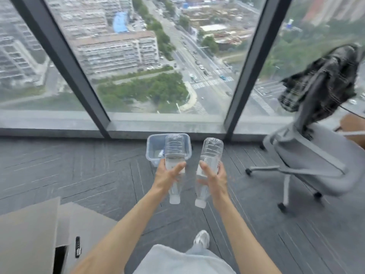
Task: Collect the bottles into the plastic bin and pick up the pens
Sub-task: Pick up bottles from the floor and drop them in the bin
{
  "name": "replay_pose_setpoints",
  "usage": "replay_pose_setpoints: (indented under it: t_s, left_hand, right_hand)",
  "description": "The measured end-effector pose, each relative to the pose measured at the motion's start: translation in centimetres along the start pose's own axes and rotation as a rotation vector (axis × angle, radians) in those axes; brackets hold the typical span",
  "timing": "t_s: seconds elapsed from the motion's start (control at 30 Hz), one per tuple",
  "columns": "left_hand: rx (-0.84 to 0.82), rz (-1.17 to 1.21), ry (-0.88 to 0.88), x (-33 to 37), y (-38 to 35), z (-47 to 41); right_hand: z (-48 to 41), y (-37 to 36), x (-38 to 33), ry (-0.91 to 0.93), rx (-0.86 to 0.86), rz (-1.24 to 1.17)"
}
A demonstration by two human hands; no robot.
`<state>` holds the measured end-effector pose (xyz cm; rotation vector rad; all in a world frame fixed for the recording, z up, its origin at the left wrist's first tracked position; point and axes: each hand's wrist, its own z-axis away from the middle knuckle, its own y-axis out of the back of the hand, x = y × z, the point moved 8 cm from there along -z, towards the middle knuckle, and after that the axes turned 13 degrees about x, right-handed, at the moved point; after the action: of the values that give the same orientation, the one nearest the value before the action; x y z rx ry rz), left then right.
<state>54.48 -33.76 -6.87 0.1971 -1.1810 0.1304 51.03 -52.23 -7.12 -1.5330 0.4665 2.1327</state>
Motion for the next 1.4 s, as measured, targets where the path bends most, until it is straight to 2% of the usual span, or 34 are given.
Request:
replay_pose_setpoints:
  t_s: [0.17,0.37,0.57,0.8,1.0,1.2,1.4]
  left_hand:
    - [0.133,-0.006,0.056,1.2,1.7,-6.6]
    - [0.243,-0.003,0.143,-0.2,3.6,-14.6]
    - [0.197,-0.066,0.228,-0.8,4.3,-24.4]
    - [0.173,-0.168,0.274,0.3,5.6,-36.6]
    - [0.186,-0.245,0.349,-2.2,4.6,-42.8]
    - [0.266,-0.277,0.434,-8.3,4.4,-48.1]
    - [0.298,-0.357,0.433,-12.6,4.0,-52.6]
  right_hand:
    - [-5.2,-6.2,-1.4,-0.04,-0.141,0.079]
    - [-11.5,-12.5,-1.2,-0.108,-0.194,0.183]
    - [-17.8,-18.5,-0.3,-0.159,-0.149,0.312]
    - [-24.6,-23.6,3.3,-0.379,-0.038,0.382]
    - [-32.0,-27.6,8.5,-0.474,-0.025,0.441]
    - [-40.6,-31.0,17.1,-0.523,-0.075,0.556]
    - [-49.5,-32.2,25.8,-0.541,-0.084,0.636]
